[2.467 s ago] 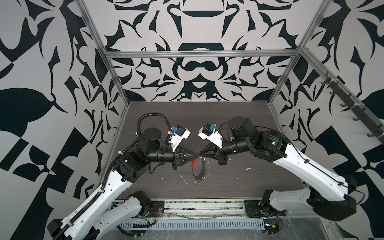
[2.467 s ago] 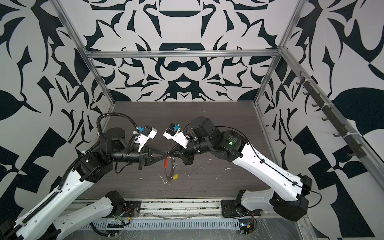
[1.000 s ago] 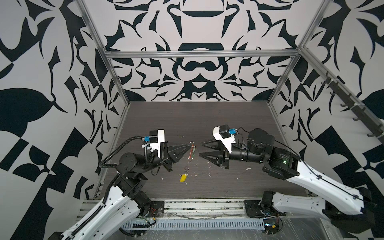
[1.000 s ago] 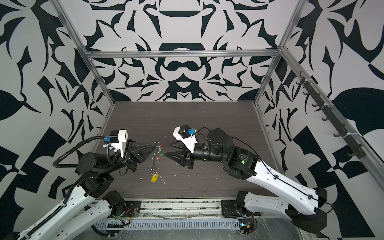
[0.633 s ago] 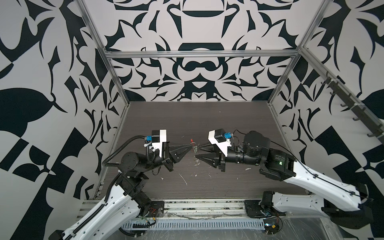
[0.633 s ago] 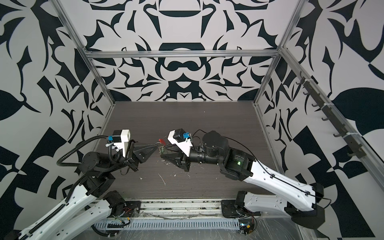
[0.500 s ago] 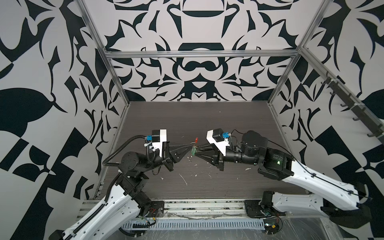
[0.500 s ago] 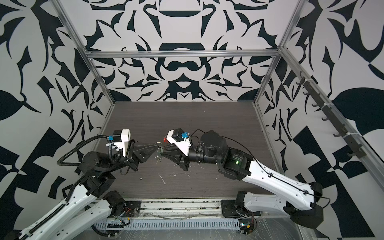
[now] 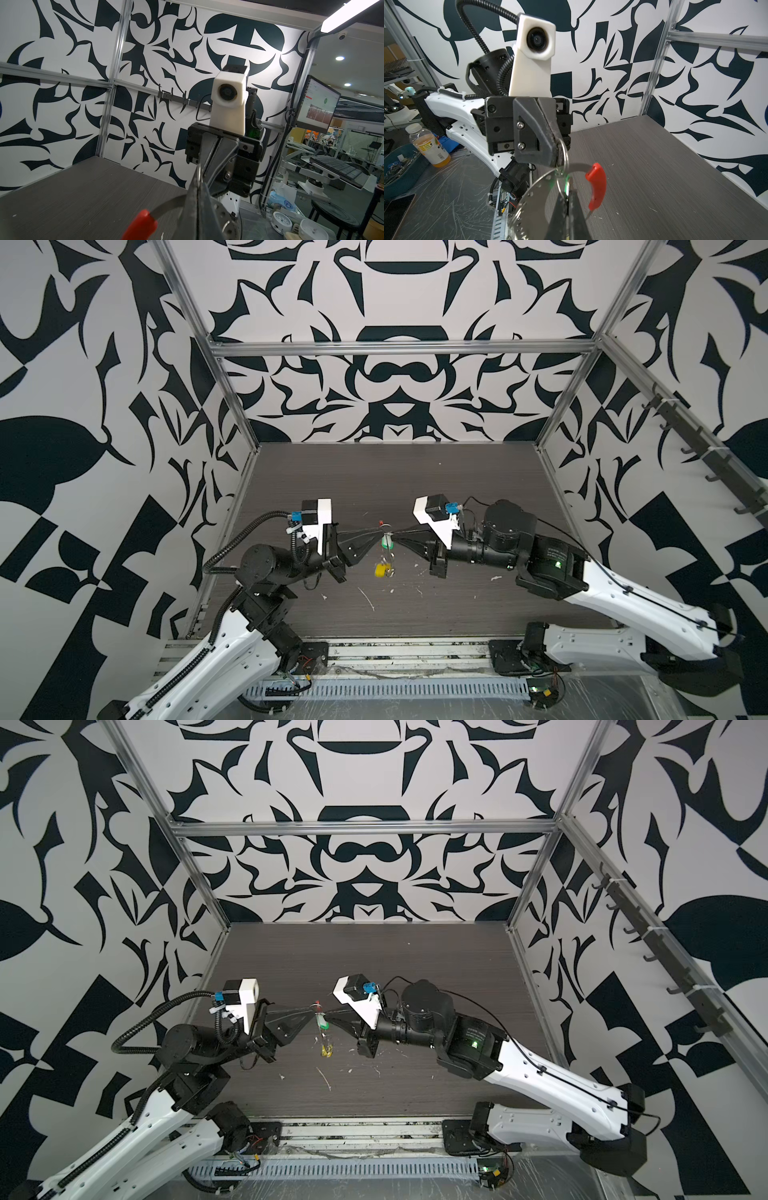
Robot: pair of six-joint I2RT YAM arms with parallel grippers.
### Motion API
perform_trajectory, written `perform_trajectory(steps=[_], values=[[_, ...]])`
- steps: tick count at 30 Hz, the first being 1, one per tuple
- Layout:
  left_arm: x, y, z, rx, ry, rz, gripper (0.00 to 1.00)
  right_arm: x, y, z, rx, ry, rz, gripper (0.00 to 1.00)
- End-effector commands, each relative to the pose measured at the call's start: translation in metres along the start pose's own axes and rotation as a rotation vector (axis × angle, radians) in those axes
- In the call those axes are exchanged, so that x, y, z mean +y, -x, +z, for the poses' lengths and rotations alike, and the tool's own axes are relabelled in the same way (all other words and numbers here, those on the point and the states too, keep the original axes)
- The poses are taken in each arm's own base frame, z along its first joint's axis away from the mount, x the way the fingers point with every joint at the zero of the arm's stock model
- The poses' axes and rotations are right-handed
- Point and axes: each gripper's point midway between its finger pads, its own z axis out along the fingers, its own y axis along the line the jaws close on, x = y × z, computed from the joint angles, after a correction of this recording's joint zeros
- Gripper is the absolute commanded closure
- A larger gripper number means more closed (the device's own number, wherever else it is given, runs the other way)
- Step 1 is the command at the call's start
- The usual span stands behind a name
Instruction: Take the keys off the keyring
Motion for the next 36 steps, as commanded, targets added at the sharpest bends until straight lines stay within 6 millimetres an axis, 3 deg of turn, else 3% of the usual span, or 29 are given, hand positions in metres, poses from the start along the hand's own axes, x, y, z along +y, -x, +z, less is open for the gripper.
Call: perform_trajectory(steps=[1,8,15,26,36], values=[[-0.006,0.008,-0.001,-0.04,-0.018,0.013,1.0,0.008,0.025,-0.001,-0.063,0.023,-0.031,1.0],[-0.006,0.008,0.0,-0.046,-0.02,0.016,1.0,0.02,0.011,0.017,-0.002,0.034,-0.078,1.0],[-0.007,0.006,-0.001,-0.037,-0.026,0.017,1.0,0.025,0.009,0.017,0.005,0.024,-0.096,1.0],[-0.002,0.006,-0.007,-0.028,0.036,0.033,1.0,0.017,-0.005,-0.002,0.008,-0.038,-0.069,1.0],[0.008,0.001,-0.022,-0.016,0.146,0.048,1.0,-0.01,-0.058,-0.034,0.05,-0.206,0.022,1.0]])
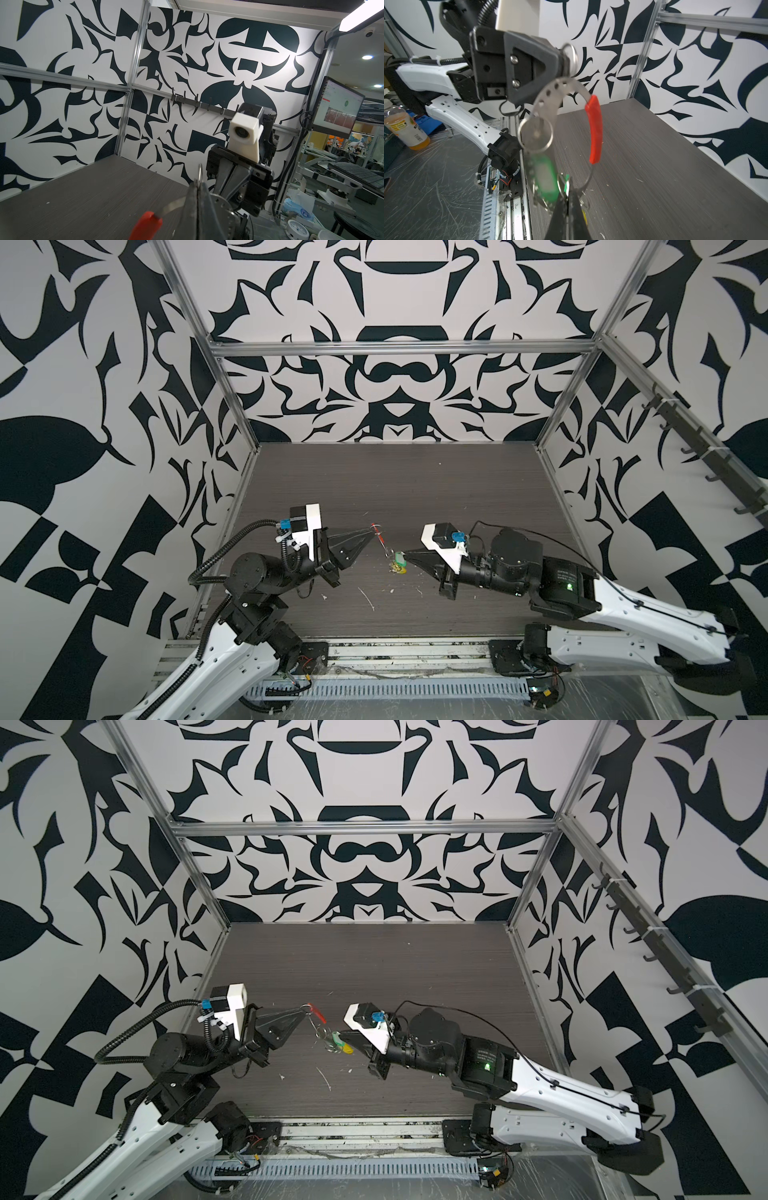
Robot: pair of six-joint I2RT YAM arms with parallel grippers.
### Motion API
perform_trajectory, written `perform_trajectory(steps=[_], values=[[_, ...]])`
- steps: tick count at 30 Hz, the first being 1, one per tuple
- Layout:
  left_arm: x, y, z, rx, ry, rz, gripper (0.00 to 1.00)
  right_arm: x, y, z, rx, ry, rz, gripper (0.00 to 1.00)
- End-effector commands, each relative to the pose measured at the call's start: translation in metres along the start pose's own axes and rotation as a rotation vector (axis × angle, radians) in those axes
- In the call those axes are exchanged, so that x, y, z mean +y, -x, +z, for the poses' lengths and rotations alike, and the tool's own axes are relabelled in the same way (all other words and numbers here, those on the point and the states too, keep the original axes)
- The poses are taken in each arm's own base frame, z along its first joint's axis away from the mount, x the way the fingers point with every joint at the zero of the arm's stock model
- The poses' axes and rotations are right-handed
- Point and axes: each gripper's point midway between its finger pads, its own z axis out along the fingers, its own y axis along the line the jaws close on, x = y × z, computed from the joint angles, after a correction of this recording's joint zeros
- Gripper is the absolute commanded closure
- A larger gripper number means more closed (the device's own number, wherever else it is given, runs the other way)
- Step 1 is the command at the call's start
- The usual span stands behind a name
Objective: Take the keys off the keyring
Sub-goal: 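Pull the right gripper away from the ring and drop the green-tagged key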
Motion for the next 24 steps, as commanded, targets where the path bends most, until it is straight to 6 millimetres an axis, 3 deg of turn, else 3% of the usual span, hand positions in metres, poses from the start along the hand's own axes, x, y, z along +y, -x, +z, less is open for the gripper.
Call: perform_trajectory(steps=[1,5,10,13,19,24], values=[[0.007,-0.004,-0.006,0.003,0.051,0.012,1.0,-0.017,-0.006,-0.009,-0.019,-0.099,0.048,1.0],[0.01,-0.008,-0.01,0.004,0.077,0.006,1.0,-0.047,-0.038,-0.009,0.038,-0.207,0.114,1.0],[0.012,-0.01,-0.012,0.002,0.086,-0.011,1.0,-0.116,-0.105,0.0,0.104,-0.259,0.431,1.0],[0.014,-0.011,-0.012,0.001,0.093,-0.019,1.0,-0.146,-0.149,0.01,0.131,-0.251,0.614,1.0],[0.018,-0.015,-0.011,0.003,0.102,-0.04,1.0,-0.184,-0.228,0.033,0.259,-0.306,0.821,1.0],[0.018,-0.016,-0.011,0.0,0.101,-0.05,1.0,-0.199,-0.262,0.041,0.338,-0.379,0.871,1.0]])
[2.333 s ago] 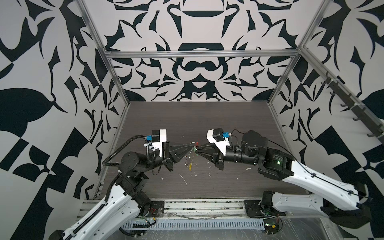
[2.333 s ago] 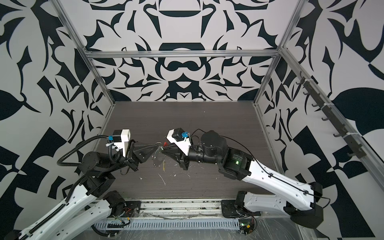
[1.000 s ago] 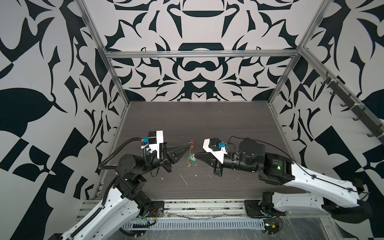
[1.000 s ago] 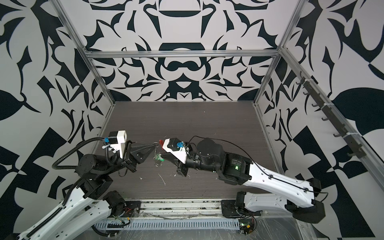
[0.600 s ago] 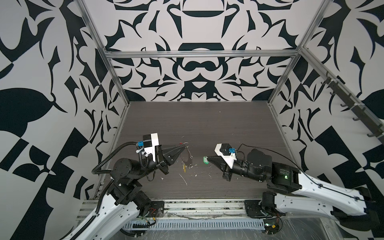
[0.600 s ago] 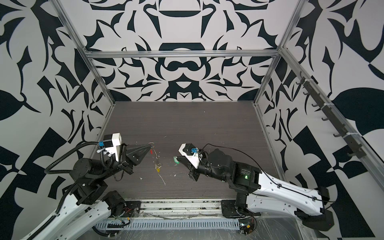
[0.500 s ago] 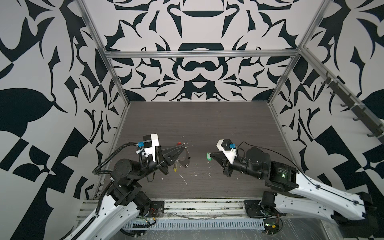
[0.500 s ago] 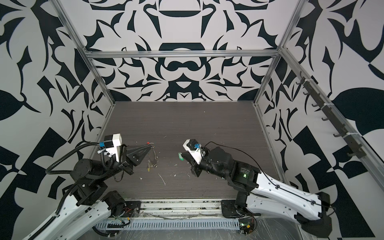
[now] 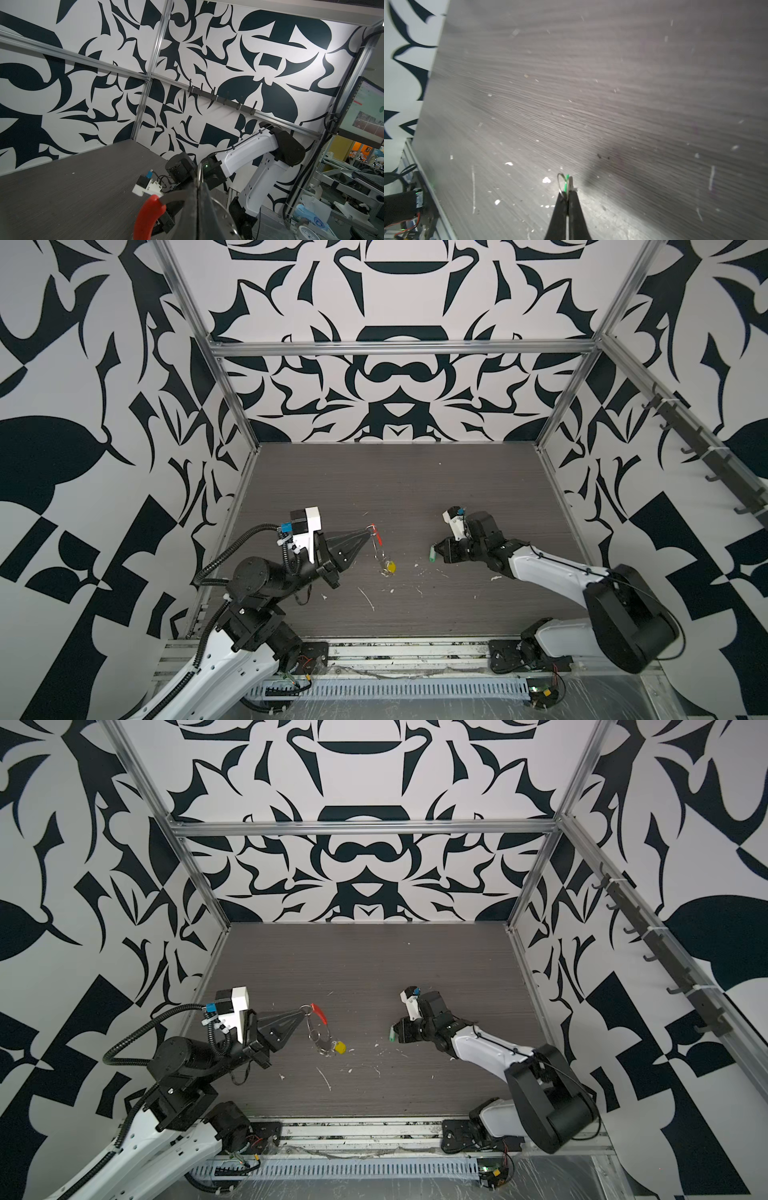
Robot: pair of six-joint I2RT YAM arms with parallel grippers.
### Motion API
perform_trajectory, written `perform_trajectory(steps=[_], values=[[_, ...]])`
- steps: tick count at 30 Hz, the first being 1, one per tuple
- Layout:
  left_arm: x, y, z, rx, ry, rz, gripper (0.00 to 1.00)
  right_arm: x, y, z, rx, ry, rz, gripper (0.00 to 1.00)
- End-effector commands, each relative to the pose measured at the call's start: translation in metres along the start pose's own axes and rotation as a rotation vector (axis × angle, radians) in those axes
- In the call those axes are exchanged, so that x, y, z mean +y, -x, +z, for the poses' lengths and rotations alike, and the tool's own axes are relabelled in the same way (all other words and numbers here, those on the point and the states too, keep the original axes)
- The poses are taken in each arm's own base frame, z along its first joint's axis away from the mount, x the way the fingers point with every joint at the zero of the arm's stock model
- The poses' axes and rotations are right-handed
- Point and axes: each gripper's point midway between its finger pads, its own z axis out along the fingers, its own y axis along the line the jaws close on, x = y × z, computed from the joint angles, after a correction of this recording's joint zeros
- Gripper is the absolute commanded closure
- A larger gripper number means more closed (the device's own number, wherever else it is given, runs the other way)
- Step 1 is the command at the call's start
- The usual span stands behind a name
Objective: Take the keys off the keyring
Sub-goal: 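Pull the right gripper away from the ring and drop the green-tagged key, then move the open right gripper back toward the ring held by the left gripper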
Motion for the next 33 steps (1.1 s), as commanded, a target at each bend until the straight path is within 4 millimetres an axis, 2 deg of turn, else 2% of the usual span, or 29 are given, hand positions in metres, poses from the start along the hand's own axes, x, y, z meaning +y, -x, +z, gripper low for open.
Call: perform_trajectory(steps=[1,7,9,11,15,21,23,24,25,29,33], values=[[-0.001,0.003,-0.001,-0.025,-0.004,-0.008,1.0,0.009,0.026,0.002,-0.068,0.028,0.002,1.0],[0.001,0.001,-0.001,-0.029,-0.001,-0.016,1.0,-0.018,0.016,0.01,-0.028,-0.098,0.044,0.98],[0.002,0.001,-0.001,-0.028,0.0,-0.019,1.0,-0.024,0.014,0.009,-0.032,-0.134,0.058,0.8],[0.002,0.001,0.0,-0.027,0.001,-0.02,1.0,-0.027,0.016,0.003,-0.045,-0.161,0.06,0.68],[0.003,0.001,0.0,-0.026,0.009,-0.025,1.0,-0.019,0.03,-0.014,-0.094,-0.172,0.045,0.58],[0.012,0.003,0.0,-0.033,0.061,-0.039,1.0,0.025,0.059,-0.055,-0.212,-0.051,-0.006,0.53],[0.016,0.005,0.001,-0.039,0.089,-0.044,1.0,0.049,0.067,-0.073,-0.27,0.037,-0.042,0.52],[0.018,0.007,0.001,-0.045,0.102,-0.051,1.0,0.06,0.069,-0.081,-0.298,0.072,-0.063,0.45],[0.021,0.008,0.001,-0.047,0.118,-0.054,1.0,0.075,0.071,-0.09,-0.325,0.111,-0.093,0.44],[0.033,0.017,0.003,-0.053,0.198,-0.072,1.0,0.128,0.069,-0.12,-0.4,0.242,-0.213,0.43],[0.039,0.025,0.006,-0.064,0.243,-0.078,1.0,0.179,0.054,-0.136,-0.423,0.388,-0.347,0.42]])
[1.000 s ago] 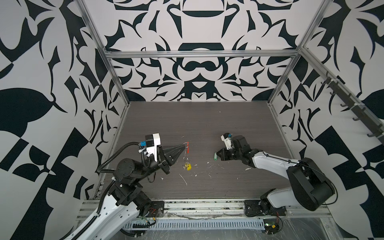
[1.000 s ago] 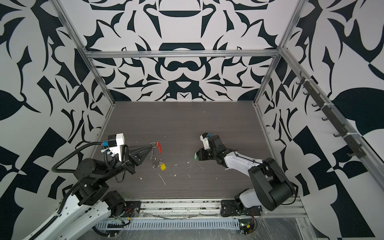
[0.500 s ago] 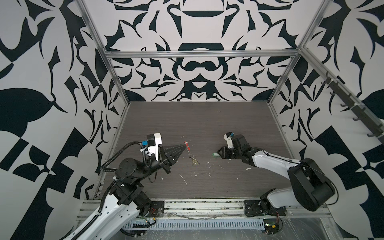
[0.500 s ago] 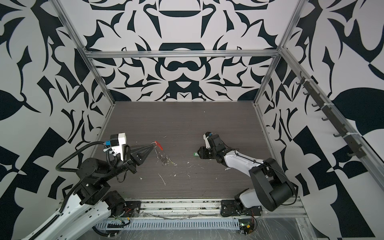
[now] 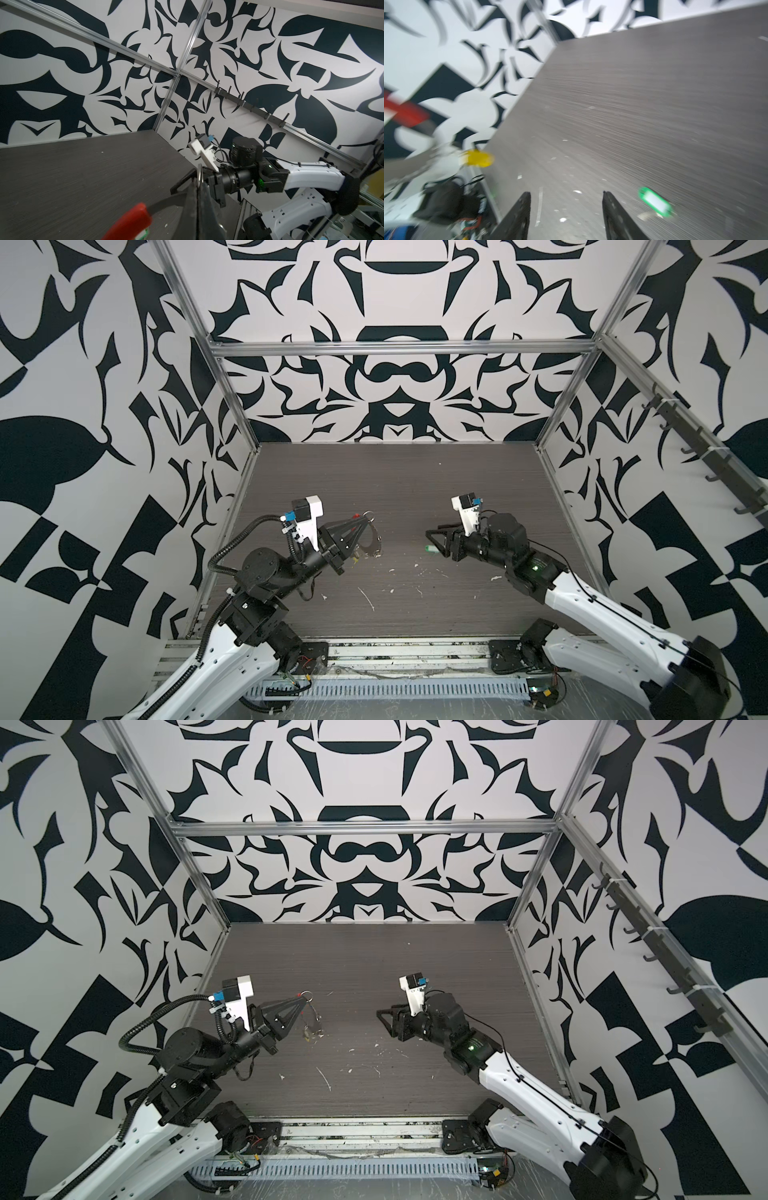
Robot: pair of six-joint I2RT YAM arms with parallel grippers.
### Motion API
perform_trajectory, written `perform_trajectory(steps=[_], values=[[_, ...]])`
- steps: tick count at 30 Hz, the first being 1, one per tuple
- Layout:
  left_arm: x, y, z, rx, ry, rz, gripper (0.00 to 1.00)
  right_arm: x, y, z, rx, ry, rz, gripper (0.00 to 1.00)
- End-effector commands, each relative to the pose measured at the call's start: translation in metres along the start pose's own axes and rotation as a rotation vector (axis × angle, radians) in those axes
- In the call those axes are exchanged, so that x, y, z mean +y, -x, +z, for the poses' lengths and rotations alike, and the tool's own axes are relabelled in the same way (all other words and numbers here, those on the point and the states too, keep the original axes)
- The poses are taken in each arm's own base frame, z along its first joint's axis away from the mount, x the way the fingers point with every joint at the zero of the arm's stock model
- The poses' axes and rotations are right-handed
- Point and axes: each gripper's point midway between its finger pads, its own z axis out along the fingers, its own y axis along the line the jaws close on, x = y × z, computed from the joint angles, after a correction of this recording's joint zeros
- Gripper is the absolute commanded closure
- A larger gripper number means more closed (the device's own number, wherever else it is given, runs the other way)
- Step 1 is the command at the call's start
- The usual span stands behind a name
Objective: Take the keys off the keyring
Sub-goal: 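Move the open right gripper back toward the ring held by the left gripper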
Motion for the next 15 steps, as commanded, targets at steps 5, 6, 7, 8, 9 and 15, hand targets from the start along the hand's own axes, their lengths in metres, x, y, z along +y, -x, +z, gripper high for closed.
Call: perform_trajectory(steps=[5,6,7,8,9,15], values=[[-0.008,0.031,0.003,-0.064,0.02,-0.002,1.0,0.084,0.015,-0.004,-0.063,0.222,-0.235,0.42],[-0.008,0.032,0.004,-0.062,0.018,-0.002,1.0,0.088,0.013,-0.004,-0.063,0.23,-0.254,0.42],[-0.009,0.033,0.005,-0.063,0.016,-0.001,1.0,0.09,0.011,-0.002,-0.064,0.229,-0.268,0.44],[-0.011,0.035,0.005,-0.065,0.012,-0.002,1.0,0.093,0.011,-0.002,-0.069,0.234,-0.278,0.45],[-0.012,0.036,0.005,-0.066,0.005,0.001,1.0,0.095,0.01,-0.002,-0.073,0.243,-0.287,0.46],[-0.021,0.041,0.008,-0.055,-0.026,0.005,1.0,0.101,0.009,0.005,-0.063,0.259,-0.298,0.53]])
